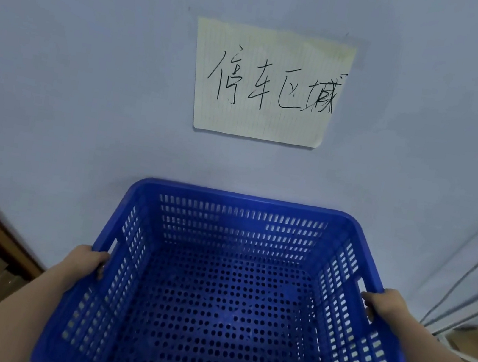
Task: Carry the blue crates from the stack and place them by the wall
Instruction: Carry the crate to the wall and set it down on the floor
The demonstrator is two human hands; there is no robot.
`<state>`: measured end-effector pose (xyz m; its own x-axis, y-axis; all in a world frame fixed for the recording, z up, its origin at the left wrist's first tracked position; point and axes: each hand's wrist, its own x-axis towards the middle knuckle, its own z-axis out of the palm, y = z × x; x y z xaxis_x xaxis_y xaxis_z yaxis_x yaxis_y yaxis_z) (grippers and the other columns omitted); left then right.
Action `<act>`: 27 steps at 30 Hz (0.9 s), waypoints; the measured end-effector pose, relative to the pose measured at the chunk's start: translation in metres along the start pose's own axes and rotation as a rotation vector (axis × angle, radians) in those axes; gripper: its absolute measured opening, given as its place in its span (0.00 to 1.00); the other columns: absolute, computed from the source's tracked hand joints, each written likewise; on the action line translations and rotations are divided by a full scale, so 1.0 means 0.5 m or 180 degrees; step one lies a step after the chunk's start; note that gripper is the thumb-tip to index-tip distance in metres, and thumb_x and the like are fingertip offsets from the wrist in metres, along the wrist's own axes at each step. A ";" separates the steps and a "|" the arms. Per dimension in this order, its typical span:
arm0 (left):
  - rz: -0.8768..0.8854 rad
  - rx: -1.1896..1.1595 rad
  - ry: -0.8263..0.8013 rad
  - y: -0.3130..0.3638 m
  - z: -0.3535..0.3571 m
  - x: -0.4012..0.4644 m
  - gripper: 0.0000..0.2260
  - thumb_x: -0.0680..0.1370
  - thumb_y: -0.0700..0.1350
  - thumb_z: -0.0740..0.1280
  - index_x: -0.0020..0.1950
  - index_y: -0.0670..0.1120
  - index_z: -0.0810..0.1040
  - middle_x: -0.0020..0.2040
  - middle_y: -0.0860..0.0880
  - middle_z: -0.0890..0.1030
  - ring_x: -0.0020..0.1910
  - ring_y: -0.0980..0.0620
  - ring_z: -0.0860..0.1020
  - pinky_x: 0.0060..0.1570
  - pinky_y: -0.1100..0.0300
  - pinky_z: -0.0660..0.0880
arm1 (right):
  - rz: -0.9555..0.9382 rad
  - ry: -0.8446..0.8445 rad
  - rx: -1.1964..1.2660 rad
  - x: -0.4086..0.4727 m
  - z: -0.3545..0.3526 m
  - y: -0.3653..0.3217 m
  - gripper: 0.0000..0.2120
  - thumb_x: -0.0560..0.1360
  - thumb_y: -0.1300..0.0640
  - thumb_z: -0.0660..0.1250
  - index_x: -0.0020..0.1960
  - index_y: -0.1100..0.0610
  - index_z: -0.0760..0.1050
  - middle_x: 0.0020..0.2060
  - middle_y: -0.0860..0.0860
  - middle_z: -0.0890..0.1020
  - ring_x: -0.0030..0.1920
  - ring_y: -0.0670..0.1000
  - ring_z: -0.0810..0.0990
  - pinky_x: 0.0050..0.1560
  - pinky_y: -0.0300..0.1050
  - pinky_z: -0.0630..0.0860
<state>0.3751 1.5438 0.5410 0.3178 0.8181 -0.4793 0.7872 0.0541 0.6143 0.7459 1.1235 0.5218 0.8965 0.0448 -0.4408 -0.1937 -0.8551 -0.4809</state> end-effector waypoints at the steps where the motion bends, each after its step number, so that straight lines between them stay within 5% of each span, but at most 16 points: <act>1: -0.0042 0.0031 -0.0042 -0.004 0.000 -0.003 0.16 0.76 0.37 0.63 0.27 0.38 0.72 0.26 0.40 0.76 0.29 0.44 0.74 0.33 0.58 0.70 | 0.0019 -0.0011 -0.0022 -0.001 -0.003 0.004 0.17 0.73 0.62 0.66 0.26 0.66 0.74 0.15 0.54 0.76 0.28 0.58 0.77 0.33 0.45 0.71; 9: -0.0042 0.0106 0.0088 -0.032 0.018 -0.011 0.19 0.76 0.40 0.64 0.25 0.39 0.72 0.24 0.42 0.77 0.30 0.44 0.75 0.41 0.54 0.70 | -0.0181 0.0027 -0.0012 -0.023 -0.003 0.009 0.13 0.75 0.60 0.65 0.33 0.63 0.74 0.25 0.57 0.80 0.30 0.57 0.78 0.37 0.46 0.70; 20: -0.0024 0.0181 0.0208 -0.007 0.024 0.014 0.13 0.76 0.40 0.65 0.32 0.37 0.74 0.29 0.38 0.79 0.33 0.42 0.76 0.42 0.53 0.71 | -0.0099 0.0033 0.0104 -0.004 -0.001 0.004 0.12 0.74 0.60 0.67 0.33 0.65 0.75 0.21 0.56 0.79 0.28 0.57 0.77 0.40 0.49 0.74; 27: -0.0065 0.0155 0.0188 -0.004 0.023 0.050 0.15 0.77 0.40 0.65 0.31 0.37 0.73 0.27 0.38 0.78 0.31 0.42 0.76 0.48 0.46 0.75 | -0.0047 0.0051 0.0127 0.009 0.005 -0.003 0.13 0.74 0.59 0.66 0.33 0.64 0.75 0.25 0.57 0.79 0.29 0.57 0.77 0.32 0.44 0.70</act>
<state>0.3874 1.5575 0.5207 0.2709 0.8495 -0.4526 0.8184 0.0443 0.5730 0.7492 1.1264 0.5187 0.9056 0.0487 -0.4213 -0.1959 -0.8331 -0.5173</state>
